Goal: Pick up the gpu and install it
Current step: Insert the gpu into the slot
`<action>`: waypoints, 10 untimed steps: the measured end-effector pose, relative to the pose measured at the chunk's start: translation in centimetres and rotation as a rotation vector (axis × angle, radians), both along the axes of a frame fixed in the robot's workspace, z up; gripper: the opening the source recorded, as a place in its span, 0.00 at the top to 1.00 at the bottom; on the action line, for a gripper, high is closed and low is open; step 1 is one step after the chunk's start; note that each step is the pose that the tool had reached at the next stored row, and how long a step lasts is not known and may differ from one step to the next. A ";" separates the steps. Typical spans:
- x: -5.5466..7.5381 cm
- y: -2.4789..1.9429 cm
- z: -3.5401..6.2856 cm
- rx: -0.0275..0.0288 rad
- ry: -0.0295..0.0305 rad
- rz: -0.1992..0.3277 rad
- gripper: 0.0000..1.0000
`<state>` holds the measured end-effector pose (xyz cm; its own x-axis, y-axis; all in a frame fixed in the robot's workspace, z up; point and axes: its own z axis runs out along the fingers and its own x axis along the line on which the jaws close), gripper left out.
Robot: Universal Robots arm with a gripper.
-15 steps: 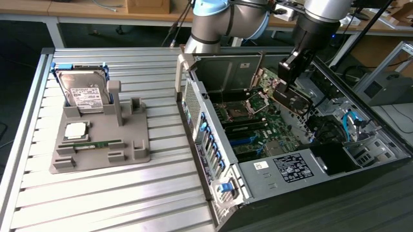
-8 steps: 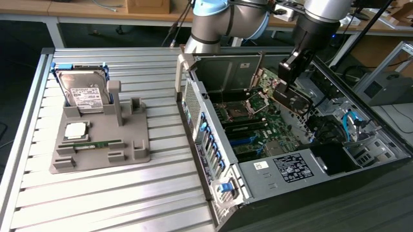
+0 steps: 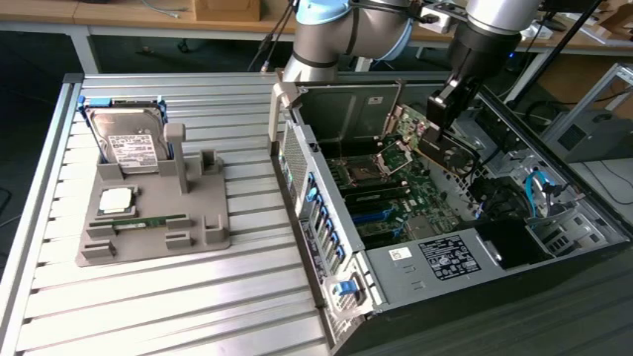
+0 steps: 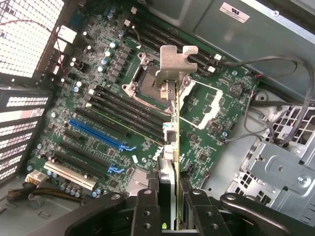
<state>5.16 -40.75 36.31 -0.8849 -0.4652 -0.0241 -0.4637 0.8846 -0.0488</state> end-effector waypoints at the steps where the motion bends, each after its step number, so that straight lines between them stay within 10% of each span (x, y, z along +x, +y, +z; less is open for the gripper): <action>1: 0.0 0.00 0.00 0.0000 0.0000 0.002 0.73; 10: 0.0 0.00 -0.02 0.0000 0.0000 0.019 0.73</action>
